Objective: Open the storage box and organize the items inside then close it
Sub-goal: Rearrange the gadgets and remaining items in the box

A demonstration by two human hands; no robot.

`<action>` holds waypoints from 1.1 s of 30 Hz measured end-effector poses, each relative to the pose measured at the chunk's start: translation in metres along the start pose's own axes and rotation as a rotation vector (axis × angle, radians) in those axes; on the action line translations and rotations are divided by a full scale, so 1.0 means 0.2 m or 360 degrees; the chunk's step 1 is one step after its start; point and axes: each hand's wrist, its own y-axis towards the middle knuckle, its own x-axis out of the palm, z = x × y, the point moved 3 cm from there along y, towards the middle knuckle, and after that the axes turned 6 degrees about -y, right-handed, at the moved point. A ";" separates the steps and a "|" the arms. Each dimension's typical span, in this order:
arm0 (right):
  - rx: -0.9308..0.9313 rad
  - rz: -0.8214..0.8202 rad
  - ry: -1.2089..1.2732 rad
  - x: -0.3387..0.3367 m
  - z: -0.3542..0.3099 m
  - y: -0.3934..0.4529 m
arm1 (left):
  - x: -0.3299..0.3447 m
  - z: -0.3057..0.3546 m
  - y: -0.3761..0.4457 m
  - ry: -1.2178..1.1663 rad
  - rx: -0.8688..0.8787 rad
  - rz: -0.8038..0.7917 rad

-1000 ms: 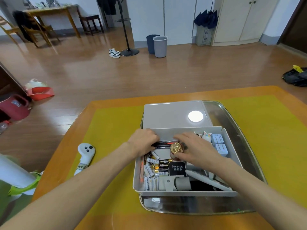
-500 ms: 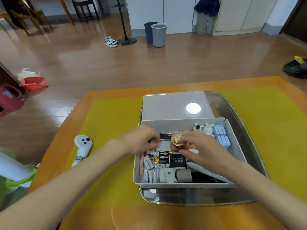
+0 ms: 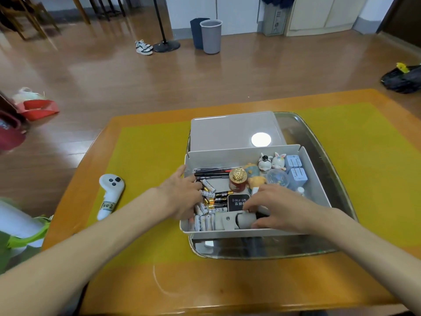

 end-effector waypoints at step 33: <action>0.0384 0.0247 -0.0157 -0.09 0.15 -0.22 | -0.18 -0.18 0.16 -0.1061 -0.0291 0.0863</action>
